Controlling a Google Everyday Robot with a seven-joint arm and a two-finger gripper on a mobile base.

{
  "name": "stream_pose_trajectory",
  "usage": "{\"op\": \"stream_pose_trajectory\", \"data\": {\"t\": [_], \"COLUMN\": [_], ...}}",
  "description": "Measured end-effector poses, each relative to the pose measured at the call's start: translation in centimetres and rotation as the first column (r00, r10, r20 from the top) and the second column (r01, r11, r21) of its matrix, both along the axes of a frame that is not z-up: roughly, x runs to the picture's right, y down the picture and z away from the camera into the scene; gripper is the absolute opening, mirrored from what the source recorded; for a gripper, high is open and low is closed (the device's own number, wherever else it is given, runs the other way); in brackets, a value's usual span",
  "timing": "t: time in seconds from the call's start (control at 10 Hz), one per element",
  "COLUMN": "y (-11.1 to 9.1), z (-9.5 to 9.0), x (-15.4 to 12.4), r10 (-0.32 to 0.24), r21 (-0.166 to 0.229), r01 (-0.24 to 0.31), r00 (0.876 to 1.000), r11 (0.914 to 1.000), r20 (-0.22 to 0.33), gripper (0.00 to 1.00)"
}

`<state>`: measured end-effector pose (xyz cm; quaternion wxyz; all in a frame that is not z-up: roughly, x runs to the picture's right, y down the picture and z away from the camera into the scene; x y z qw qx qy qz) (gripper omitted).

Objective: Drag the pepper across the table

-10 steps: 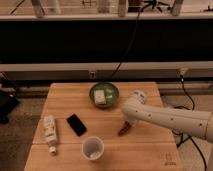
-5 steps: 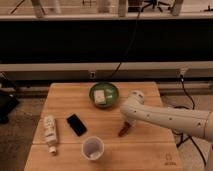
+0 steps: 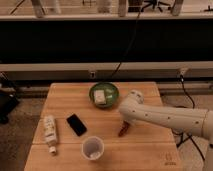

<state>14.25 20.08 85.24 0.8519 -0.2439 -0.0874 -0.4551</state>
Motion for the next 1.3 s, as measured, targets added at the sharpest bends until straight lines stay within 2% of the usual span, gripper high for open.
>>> {"op": "stream_pose_trajectory", "data": {"t": [0.6, 1.3], "y": [-0.6, -1.4], "z": [0.1, 0.4], "x": [-0.4, -1.0], "r10": [-0.064, -0.146], "r21": [0.003, 0.011], "r01": [0.064, 0.146], "r00": [0.997, 0.987], "r11": [0.998, 0.9892], "r20": [0.034, 0.072], "gripper": [0.03, 0.03]}}
